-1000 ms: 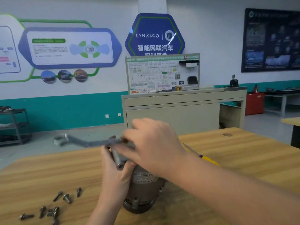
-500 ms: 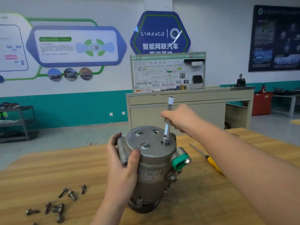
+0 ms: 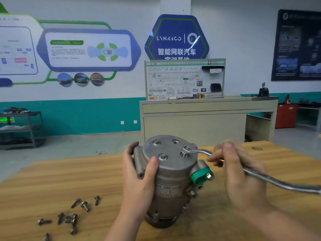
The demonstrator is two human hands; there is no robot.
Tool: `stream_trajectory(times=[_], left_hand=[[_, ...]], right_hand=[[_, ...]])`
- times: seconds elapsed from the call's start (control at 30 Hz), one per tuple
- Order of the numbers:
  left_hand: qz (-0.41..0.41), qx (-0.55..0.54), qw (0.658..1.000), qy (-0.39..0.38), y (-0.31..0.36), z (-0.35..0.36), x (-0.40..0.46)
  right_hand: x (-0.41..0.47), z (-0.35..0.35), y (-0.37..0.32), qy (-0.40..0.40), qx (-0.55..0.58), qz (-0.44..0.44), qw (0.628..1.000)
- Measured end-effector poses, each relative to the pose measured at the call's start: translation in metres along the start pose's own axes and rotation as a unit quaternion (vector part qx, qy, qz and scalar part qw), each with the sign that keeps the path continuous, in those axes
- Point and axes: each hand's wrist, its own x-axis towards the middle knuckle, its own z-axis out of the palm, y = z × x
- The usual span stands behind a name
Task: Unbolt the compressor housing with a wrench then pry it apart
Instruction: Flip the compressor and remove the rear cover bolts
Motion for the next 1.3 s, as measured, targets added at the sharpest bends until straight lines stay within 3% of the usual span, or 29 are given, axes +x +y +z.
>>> stream_trajectory(times=[0.1, 0.13, 0.2, 0.3, 0.47, 0.57, 0.63, 0.73, 0.83, 0.9, 1.0, 1.13, 1.3], left_hand=[[-0.007, -0.008, 1.0, -0.003, 0.001, -0.002, 0.0], [-0.006, -0.006, 1.0, -0.002, 0.001, -0.001, 0.0], [-0.003, 0.008, 1.0, 0.005, 0.003, 0.001, -0.001], [0.006, 0.016, 1.0, 0.015, 0.006, 0.004, 0.0], [0.002, 0.011, 1.0, 0.011, 0.004, 0.002, 0.0], [-0.002, -0.014, 1.0, 0.017, 0.007, 0.006, -0.001], [0.061, 0.018, 0.997, 0.041, 0.014, 0.009, -0.004], [0.157, 0.084, 0.983, 0.042, 0.027, 0.005, -0.005], [0.236, 0.234, 0.943, -0.023, 0.044, -0.009, 0.005], [0.273, 0.363, 0.884, -0.114, 0.062, -0.009, 0.016], [0.224, 0.444, 0.826, -0.264, 0.081, 0.005, 0.032], [0.147, 0.425, 0.833, -0.321, 0.089, 0.019, 0.046], [0.114, 0.421, 0.834, -0.337, 0.091, 0.03, 0.054]], right_hand=[[0.029, 0.002, 0.026, 0.036, 0.076, 0.294, 0.952], [0.045, 0.006, 0.034, 0.011, 0.053, 0.356, 0.933], [0.078, 0.016, 0.039, -0.068, -0.048, 0.39, 0.917], [0.11, 0.044, 0.028, -0.184, -0.202, 0.327, 0.905], [0.097, 0.074, -0.022, -0.322, -0.33, 0.074, 0.884], [0.067, 0.054, -0.044, -0.338, -0.338, -0.087, 0.874], [0.05, 0.032, -0.048, -0.315, -0.326, -0.151, 0.878], [0.028, -0.006, -0.032, -0.25, -0.249, -0.156, 0.923], [0.018, -0.023, -0.022, -0.172, -0.039, 0.061, 0.982], [0.015, -0.021, -0.016, -0.142, 0.069, 0.175, 0.972], [0.011, -0.009, -0.01, -0.072, 0.2, 0.272, 0.939], [0.017, -0.003, -0.01, 0.005, 0.31, 0.334, 0.89], [0.028, -0.01, -0.005, 0.003, 0.36, 0.391, 0.847]])
